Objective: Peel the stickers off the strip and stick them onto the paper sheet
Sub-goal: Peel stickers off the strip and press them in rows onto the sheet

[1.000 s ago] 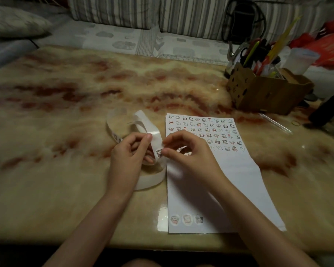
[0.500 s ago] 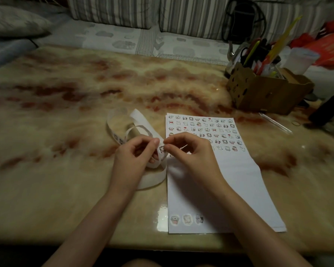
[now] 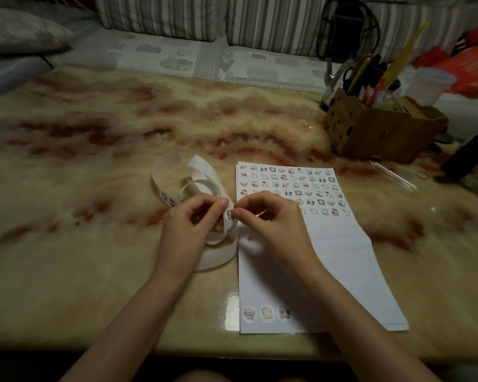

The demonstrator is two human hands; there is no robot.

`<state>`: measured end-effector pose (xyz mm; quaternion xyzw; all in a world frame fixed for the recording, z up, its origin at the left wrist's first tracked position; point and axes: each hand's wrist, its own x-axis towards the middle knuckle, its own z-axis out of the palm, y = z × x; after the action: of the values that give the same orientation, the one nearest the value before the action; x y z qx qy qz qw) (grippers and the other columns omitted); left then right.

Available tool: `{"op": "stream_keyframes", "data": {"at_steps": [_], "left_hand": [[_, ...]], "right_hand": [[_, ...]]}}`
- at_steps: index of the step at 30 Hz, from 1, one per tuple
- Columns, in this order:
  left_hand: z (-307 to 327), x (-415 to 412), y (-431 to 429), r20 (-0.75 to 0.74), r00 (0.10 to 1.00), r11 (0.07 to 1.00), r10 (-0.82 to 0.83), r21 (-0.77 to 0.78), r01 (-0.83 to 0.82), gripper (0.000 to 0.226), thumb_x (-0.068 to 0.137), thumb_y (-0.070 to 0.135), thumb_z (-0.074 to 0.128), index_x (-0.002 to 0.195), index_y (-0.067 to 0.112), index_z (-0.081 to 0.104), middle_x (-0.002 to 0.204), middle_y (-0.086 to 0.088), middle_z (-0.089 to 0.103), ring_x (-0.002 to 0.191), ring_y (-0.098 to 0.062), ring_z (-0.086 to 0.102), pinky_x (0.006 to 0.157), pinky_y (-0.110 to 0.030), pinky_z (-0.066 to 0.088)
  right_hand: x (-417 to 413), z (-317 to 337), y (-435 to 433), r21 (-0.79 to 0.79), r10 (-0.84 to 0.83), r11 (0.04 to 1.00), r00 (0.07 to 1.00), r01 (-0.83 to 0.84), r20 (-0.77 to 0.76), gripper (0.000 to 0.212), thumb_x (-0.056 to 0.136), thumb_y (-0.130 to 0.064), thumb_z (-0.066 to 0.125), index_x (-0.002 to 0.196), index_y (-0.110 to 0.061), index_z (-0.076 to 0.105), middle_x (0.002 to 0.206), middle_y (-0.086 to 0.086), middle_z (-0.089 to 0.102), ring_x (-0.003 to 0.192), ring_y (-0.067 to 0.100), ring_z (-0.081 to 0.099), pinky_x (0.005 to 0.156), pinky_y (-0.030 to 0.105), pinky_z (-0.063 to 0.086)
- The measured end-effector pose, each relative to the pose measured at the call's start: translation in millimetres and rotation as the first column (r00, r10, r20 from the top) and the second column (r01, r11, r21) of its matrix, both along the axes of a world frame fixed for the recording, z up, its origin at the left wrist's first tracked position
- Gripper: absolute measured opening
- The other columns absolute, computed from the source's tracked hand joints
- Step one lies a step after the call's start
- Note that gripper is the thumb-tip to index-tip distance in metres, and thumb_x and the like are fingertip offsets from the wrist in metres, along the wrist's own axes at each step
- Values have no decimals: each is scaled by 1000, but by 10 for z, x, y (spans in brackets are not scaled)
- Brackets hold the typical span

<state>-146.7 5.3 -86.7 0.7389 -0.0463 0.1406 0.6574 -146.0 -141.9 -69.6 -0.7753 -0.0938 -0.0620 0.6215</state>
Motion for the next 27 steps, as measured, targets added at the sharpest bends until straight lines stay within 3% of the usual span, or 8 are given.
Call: {"op": "stream_keyframes", "data": {"at_steps": [10,17,23,27], "left_hand": [[15,-6,-8,-2,1000,1000,18,19,-18,7,84,15,66,83,11,72,69,6,71,59,-2,62,61,-10,46],[16,-10,-6,5,1000,998,27,64,-27,8,85,15,65,82,12,72,71,2,70,61,-5,63,63,-13,49],[3,1,-11,-15,998,996,60,68,-59,13,86,17,65,78,8,71,67,-2,69,60,-7,62,62,-17,50],[14,-7,-17,-35,998,998,54,36,-52,16,87,15,64,76,3,69,61,-1,67,55,-3,60,58,-13,48]], "right_hand": [[0,-2,1,8,1,1000,1000,-1,8,4,78,-8,75,80,-10,71,75,1,71,69,8,61,63,22,47],[-33,-33,15,-134,-38,990,995,50,91,5,80,-13,73,80,-14,69,81,-6,69,70,11,59,62,21,43],[-71,-36,8,-244,-22,968,985,64,169,4,84,-18,70,83,-16,66,94,-7,56,81,10,54,67,16,40],[-102,23,-51,-162,17,987,984,12,175,3,85,-16,66,83,-15,64,92,-5,59,83,10,56,70,20,43]]}}
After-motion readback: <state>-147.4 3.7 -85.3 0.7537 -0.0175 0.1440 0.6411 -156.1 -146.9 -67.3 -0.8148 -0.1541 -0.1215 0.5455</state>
